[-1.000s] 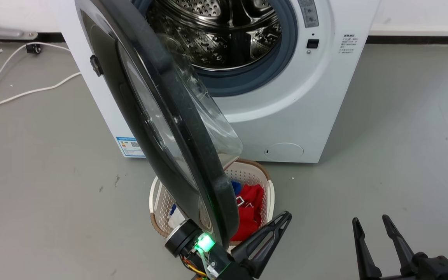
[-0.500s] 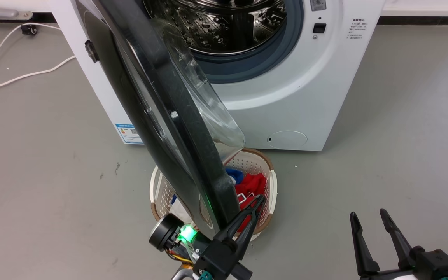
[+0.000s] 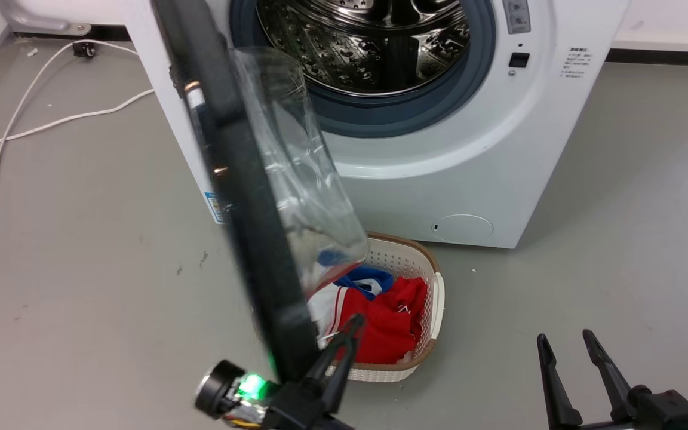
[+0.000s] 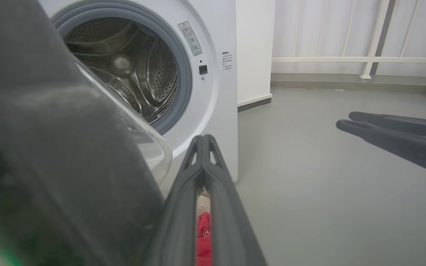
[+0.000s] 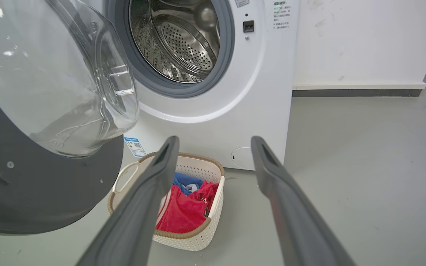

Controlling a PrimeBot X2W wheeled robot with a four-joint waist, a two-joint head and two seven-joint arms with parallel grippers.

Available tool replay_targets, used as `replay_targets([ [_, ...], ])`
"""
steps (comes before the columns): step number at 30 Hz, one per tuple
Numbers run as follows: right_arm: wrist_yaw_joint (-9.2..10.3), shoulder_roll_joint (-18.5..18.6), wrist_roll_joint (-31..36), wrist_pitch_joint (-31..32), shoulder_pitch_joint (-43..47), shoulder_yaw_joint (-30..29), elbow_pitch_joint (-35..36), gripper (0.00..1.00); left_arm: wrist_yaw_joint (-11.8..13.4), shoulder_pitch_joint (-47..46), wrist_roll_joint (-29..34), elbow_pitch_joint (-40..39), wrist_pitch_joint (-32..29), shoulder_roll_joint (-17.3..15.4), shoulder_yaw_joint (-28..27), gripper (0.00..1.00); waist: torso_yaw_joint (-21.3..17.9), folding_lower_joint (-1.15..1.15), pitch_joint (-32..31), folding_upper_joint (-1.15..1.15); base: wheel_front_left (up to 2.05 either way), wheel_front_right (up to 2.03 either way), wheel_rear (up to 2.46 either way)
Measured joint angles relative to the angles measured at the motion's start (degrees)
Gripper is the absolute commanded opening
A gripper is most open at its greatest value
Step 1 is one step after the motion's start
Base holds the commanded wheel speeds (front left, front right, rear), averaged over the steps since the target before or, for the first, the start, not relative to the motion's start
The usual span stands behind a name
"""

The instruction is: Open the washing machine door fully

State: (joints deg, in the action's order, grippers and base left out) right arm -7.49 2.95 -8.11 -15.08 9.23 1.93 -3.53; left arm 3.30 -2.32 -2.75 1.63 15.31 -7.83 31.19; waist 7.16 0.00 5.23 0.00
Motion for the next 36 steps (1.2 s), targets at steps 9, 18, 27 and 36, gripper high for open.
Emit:
replay_targets([
  [9, 0.0, -0.02, -0.19, 0.0, 0.57, 0.11, -0.1, 1.0, 1.83, 3.86, -0.14, -1.77, 0.1, -1.31, -4.13, 0.0, 1.87, 0.0, -0.28, 0.0, 0.0, 0.0, 0.0],
  [18, -0.01, -0.02, -0.43, 0.0, 1.14, -0.24, -0.34, 1.0, 5.01, 7.56, -0.64, -3.47, 0.32, -3.12, -10.58, 0.0, 4.21, 0.0, -0.12, 0.0, 0.0, 0.0, 0.0],
  [27, 0.0, -0.02, -0.49, 0.0, 1.63, -0.58, -0.58, 1.0, 6.87, 8.57, -1.56, -4.81, -0.22, -4.35, -17.63, 0.0, 6.51, 0.01, -0.55, 0.0, 0.0, 0.0, 0.0],
  [36, -0.01, -0.02, -0.44, 0.0, 1.71, -0.54, -0.64, 1.0, 7.66, 9.71, -1.63, -5.84, -0.22, -5.81, -23.35, 0.0, 8.31, 0.01, -0.63, 0.0, 0.0, 0.0, 0.0],
])
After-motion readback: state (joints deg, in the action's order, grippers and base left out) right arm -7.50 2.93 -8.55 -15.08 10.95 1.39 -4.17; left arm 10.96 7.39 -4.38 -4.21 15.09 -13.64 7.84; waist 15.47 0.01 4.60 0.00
